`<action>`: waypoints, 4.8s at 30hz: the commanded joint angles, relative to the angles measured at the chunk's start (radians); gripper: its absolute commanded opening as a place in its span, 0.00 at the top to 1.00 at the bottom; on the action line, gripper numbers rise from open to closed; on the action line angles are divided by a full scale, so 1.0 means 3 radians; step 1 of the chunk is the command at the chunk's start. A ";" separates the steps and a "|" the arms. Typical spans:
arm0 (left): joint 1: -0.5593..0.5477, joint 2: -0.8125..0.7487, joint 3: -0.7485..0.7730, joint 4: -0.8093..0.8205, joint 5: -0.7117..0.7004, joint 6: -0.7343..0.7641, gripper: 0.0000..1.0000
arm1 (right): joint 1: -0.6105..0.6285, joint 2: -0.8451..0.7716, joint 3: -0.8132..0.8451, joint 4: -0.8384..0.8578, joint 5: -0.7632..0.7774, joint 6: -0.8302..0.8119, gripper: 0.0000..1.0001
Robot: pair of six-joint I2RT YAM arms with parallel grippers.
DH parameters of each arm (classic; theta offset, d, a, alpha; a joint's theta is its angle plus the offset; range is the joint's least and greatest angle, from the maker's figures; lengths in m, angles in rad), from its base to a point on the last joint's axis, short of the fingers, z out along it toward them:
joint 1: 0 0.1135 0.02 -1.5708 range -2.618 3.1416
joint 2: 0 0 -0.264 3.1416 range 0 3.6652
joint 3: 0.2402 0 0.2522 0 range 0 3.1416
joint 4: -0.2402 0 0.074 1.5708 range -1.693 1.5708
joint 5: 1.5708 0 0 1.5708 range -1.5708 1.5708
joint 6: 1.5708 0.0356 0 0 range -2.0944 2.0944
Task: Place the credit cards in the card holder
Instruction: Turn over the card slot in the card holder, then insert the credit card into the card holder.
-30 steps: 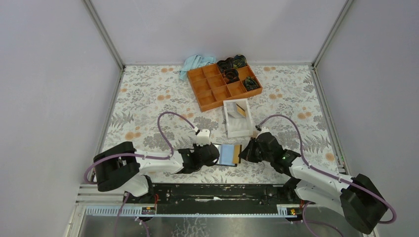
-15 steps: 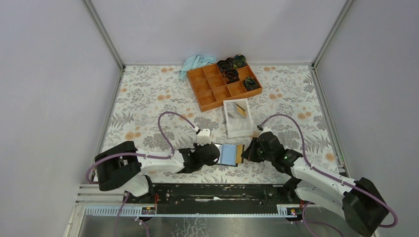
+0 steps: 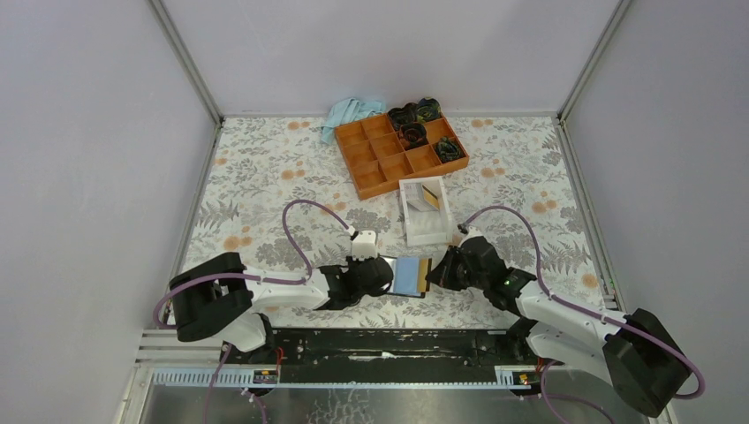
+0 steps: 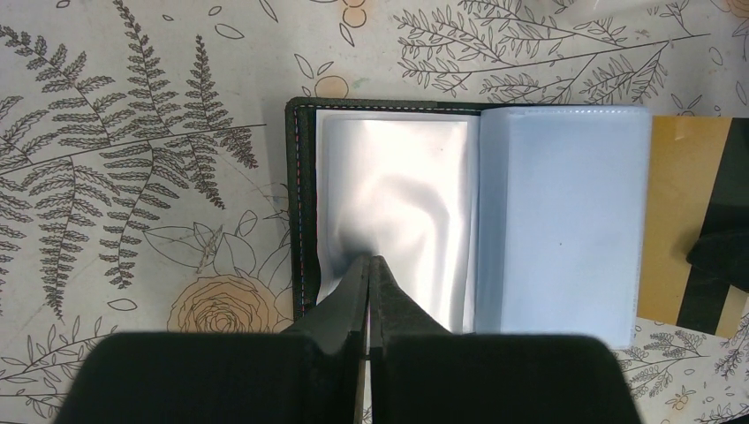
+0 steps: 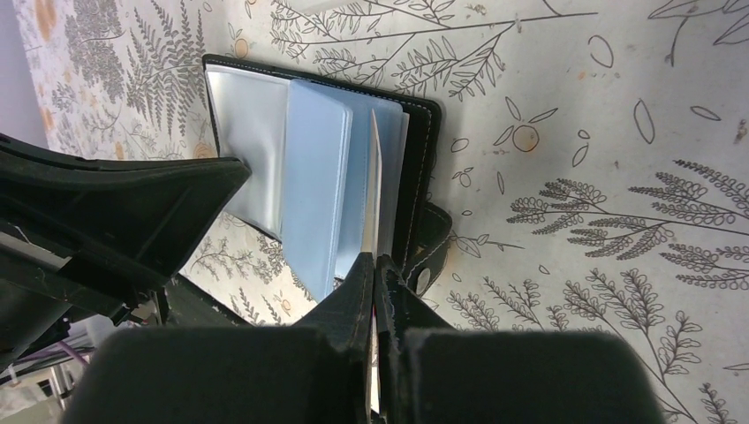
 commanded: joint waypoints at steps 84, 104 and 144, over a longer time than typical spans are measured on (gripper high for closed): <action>-0.0104 -0.0421 0.0052 -0.0119 0.0048 0.0285 1.00 | 0.0547 0.1216 0.0485 0.1039 0.0066 -0.0028 1.00; -0.0104 0.0023 0.0088 -0.0188 0.0051 0.0142 1.00 | 0.0548 0.0919 0.0462 0.0884 0.0132 -0.0033 1.00; -0.0123 0.0069 -0.0013 -0.0194 0.0087 0.0040 1.00 | 0.0502 0.0782 -0.0123 0.1521 0.0111 0.0825 1.00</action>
